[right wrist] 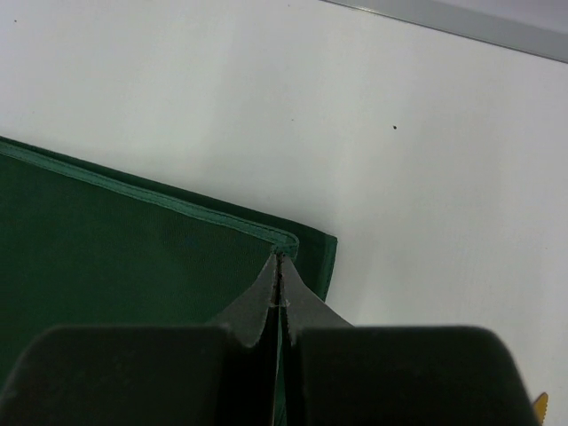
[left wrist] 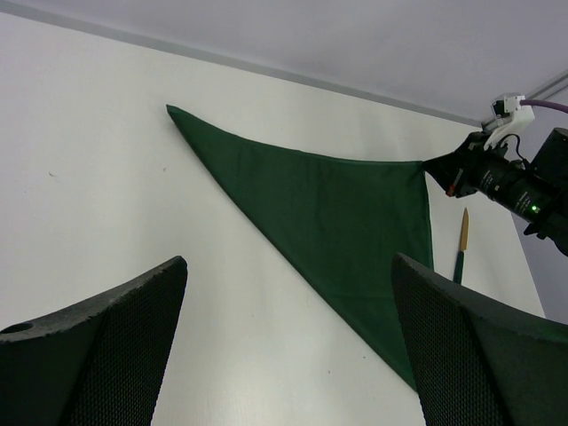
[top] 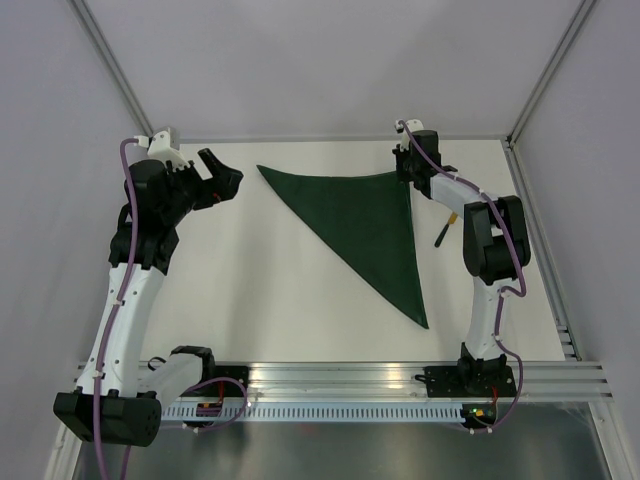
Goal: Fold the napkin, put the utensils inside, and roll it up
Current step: Fold the napkin at the center of the board.
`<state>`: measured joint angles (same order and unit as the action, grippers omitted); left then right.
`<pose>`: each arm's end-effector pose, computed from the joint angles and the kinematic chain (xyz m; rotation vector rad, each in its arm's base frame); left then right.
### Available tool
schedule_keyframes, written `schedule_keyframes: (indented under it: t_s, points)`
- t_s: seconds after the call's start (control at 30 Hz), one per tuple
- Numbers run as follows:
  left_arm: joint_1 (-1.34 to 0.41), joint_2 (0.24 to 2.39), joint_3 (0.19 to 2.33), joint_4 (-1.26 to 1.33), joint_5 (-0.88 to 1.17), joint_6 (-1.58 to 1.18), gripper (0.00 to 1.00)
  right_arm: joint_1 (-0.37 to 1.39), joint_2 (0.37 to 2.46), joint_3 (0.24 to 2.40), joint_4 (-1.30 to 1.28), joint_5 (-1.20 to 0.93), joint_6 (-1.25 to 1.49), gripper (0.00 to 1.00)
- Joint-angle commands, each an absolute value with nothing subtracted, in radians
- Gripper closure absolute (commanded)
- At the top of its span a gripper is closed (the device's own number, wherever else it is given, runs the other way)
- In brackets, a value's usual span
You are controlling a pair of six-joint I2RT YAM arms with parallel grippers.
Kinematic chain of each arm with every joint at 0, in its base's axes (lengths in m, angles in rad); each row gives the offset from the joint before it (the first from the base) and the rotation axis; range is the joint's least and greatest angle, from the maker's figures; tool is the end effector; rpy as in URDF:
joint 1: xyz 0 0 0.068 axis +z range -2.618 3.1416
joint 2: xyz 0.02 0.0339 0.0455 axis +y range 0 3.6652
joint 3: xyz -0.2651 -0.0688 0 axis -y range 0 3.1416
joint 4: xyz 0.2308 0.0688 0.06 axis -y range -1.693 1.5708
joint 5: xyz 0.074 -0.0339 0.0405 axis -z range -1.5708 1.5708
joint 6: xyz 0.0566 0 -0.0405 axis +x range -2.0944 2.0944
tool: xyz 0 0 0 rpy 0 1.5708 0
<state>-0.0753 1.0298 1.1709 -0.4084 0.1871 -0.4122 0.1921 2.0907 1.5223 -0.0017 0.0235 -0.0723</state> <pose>0.2271 -0.0277 0.3984 -0.1805 1.8554 -0.5117 0.4797 0.0919 0.1994 -0.2686 2.1241 0.0450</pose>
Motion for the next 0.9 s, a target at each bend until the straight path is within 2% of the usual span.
schedule_keyframes:
  t_s: [0.0,0.87]
  points:
    - [-0.075,1.029,1.166,-0.368,0.209,-0.439,0.0,0.187,2.106,1.574,0.011,0.038,-0.064,1.0]
    - [-0.075,1.035,1.16,-0.365,0.209,-0.436,0.0,0.17,2.149,1.577,0.012,0.067,-0.078,0.99]
